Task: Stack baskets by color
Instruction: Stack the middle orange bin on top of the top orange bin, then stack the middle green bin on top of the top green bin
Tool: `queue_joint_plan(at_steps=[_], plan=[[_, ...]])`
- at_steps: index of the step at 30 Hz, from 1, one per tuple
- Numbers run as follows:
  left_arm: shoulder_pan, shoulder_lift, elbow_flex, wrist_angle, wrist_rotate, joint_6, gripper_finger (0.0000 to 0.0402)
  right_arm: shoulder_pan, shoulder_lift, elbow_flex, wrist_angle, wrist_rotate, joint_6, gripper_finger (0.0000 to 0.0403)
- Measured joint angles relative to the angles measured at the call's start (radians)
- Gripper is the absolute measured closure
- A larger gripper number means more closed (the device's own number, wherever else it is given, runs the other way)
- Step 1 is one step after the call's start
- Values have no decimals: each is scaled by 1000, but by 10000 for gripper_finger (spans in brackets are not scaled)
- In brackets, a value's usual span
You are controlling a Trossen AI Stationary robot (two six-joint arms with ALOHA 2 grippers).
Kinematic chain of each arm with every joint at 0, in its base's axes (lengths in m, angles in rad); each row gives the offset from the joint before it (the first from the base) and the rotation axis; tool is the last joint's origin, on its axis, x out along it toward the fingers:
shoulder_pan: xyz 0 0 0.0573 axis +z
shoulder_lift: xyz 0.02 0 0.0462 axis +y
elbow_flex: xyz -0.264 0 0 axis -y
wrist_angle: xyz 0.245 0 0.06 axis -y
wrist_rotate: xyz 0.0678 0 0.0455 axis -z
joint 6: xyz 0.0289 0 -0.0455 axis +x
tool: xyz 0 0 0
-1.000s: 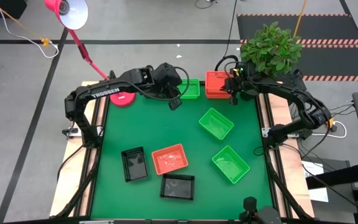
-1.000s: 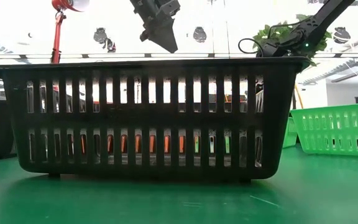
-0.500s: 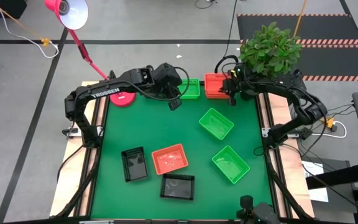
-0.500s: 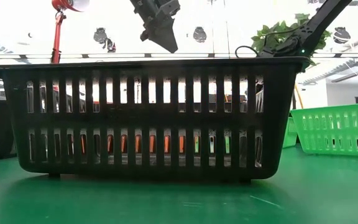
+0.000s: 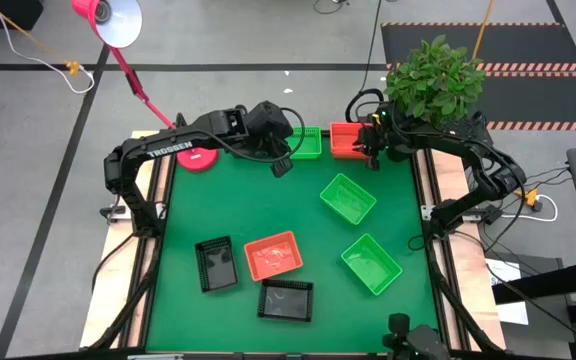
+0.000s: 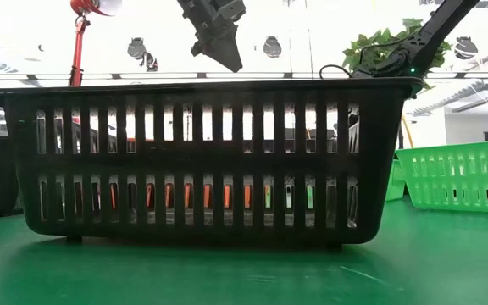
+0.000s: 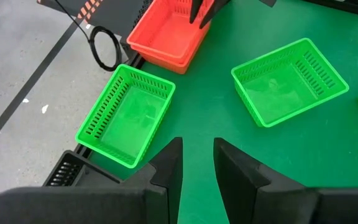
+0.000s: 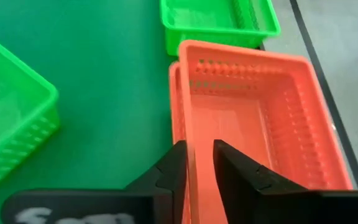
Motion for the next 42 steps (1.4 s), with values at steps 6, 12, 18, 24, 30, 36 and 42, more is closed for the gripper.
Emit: queue_joint_plan(at_steps=[6,12,18,24,30,36,42], plan=[[0,0,0,0,0,0,311,0,-3,0,0,48,17,281],[0,0,0,1,-1,-1,311,6,-43,0,8,49,72,253],[0,0,0,1,0,-2,311,9,-105,0,8,51,183,246],[0,0,0,0,0,-5,311,62,-214,0,-1,52,418,249],[-1,0,0,1,0,2,311,228,-348,0,-57,130,580,249],[-13,0,0,1,13,6,311,414,-447,0,-167,189,745,249],[-59,0,0,1,35,-11,311,604,-483,0,-313,331,906,249]])
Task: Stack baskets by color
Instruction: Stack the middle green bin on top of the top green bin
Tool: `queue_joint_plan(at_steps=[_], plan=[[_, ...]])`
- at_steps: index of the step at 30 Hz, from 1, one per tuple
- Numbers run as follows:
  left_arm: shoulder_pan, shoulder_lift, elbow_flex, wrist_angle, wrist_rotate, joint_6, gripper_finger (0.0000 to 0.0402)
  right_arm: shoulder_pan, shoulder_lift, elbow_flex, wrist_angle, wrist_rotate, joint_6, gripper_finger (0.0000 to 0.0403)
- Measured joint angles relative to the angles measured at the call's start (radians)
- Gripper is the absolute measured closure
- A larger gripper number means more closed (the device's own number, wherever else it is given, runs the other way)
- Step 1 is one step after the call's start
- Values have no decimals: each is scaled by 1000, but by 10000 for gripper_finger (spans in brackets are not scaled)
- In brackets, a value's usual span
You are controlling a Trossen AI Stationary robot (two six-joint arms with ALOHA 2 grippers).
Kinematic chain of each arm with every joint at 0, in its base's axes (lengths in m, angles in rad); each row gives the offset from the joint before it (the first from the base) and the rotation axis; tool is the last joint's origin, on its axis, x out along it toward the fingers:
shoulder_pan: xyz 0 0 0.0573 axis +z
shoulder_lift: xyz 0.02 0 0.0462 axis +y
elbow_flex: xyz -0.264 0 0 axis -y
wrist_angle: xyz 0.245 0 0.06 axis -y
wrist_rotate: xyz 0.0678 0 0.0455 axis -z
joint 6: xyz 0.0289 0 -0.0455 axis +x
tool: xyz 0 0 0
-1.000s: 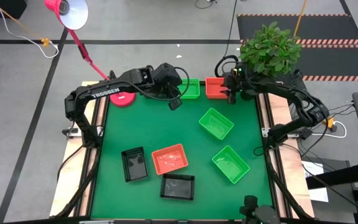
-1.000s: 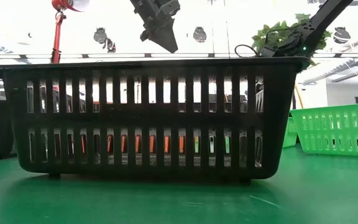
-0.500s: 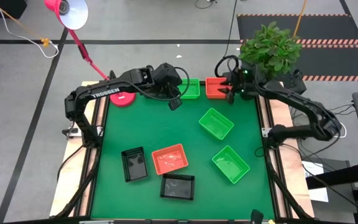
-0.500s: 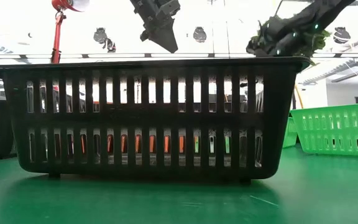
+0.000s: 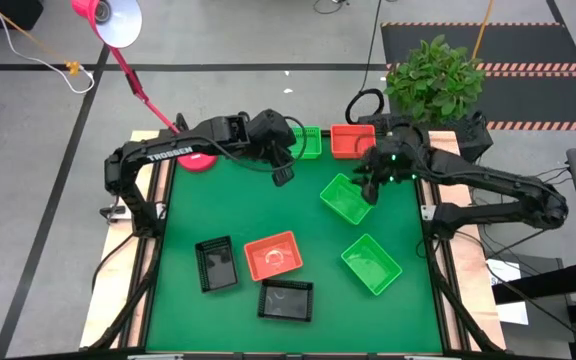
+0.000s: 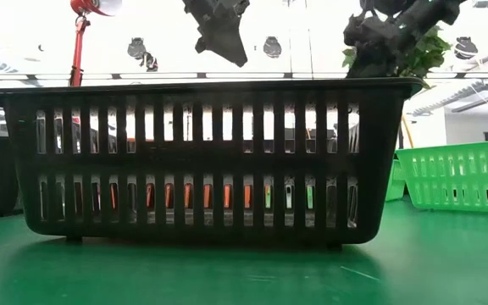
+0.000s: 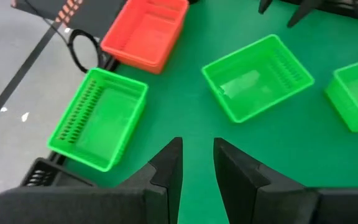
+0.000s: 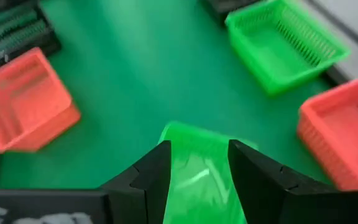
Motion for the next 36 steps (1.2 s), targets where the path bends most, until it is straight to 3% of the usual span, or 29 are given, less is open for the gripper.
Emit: queue_joint_plan(at_steps=[11,16,22,28,36], plan=[[-102,0,0,0,0,-18,311,250,24,0,-138,44,99,250],[-125,0,0,1,-18,-18,311,328,41,-2,-137,144,89,250],[-133,0,0,1,-19,-49,311,379,45,-87,-34,214,96,223],[-133,0,0,1,-20,-87,311,401,45,-216,77,166,145,178],[-133,6,0,4,-30,-87,311,409,45,-354,239,163,167,200]])
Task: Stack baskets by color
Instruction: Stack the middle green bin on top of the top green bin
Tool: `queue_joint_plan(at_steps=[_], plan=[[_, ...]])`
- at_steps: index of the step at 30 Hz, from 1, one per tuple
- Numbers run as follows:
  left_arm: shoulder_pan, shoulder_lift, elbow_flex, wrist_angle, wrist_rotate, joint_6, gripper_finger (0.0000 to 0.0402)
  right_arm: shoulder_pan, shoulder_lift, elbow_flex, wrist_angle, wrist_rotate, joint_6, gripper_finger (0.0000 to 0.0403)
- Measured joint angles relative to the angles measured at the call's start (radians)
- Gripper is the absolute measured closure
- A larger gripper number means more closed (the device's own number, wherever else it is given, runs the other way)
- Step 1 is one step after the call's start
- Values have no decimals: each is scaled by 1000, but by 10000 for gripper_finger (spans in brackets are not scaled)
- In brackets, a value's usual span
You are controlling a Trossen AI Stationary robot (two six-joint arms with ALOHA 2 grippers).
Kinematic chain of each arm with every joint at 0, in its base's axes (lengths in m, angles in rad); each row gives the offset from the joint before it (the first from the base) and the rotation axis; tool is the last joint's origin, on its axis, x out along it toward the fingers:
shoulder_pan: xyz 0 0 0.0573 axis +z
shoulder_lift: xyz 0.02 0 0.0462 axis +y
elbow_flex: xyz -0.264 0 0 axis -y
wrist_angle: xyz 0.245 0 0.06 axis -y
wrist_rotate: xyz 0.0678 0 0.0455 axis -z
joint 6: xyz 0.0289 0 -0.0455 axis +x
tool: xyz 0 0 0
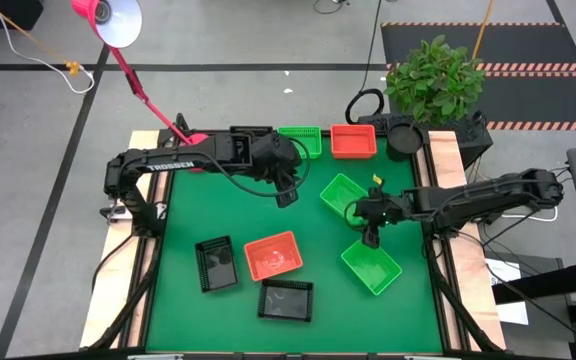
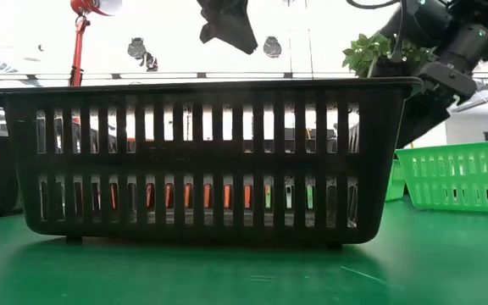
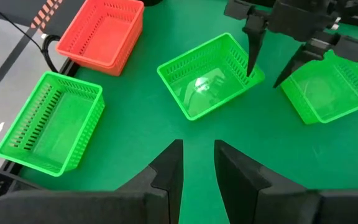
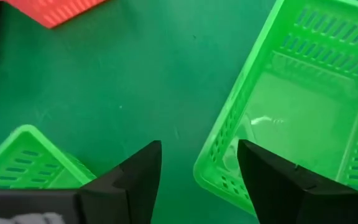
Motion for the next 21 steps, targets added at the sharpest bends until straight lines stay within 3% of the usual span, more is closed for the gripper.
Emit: queue_joint_plan(at_steps=[13,21], plan=[[0,0,0,88,0,0,311,-5,81,-52,79,6,-6,273],[0,0,0,111,1,0,311,-5,103,-52,144,82,-6,328]])
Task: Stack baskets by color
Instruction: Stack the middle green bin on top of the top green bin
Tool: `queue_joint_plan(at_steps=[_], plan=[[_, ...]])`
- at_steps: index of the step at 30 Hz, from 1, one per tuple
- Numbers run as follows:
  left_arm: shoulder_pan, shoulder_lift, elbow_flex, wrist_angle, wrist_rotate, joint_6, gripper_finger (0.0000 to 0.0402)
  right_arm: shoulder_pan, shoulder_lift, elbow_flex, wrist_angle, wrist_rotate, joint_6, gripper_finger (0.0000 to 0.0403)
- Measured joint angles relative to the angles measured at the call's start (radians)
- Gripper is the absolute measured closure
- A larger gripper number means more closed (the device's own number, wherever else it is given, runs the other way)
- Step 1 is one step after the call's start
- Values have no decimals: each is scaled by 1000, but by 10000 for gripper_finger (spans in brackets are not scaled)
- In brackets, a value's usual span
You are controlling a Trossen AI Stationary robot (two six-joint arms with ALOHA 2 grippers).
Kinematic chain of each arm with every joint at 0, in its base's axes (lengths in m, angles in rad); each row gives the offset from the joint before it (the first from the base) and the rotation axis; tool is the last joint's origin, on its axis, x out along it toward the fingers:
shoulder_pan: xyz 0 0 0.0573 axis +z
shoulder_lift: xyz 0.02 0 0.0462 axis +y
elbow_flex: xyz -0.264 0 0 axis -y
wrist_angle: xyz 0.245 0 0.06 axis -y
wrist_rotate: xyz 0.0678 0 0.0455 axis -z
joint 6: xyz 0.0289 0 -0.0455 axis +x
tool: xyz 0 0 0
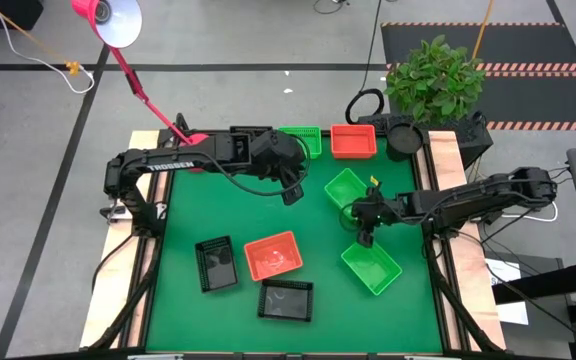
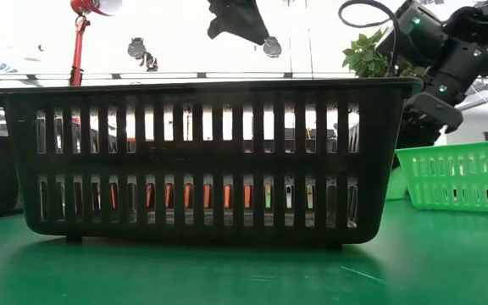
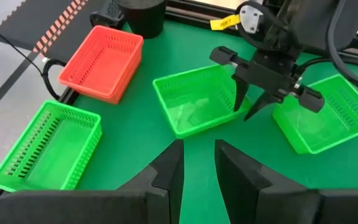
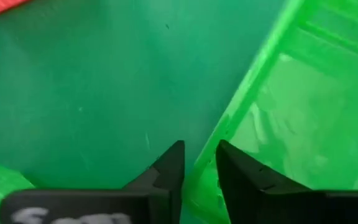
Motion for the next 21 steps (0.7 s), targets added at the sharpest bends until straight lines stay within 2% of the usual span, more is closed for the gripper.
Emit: queue_joint_plan(at_steps=[7,14,17,21], plan=[[0,0,0,-2,-8,19,311,0,-9,20,6,-19,1,394],[-14,0,0,-6,-7,60,305,0,-16,150,-42,-34,-8,392],[-21,0,0,-6,27,94,279,0,-17,228,-113,-34,-27,398],[-34,0,0,-6,48,101,219,-13,-13,348,-258,-34,-34,395]])
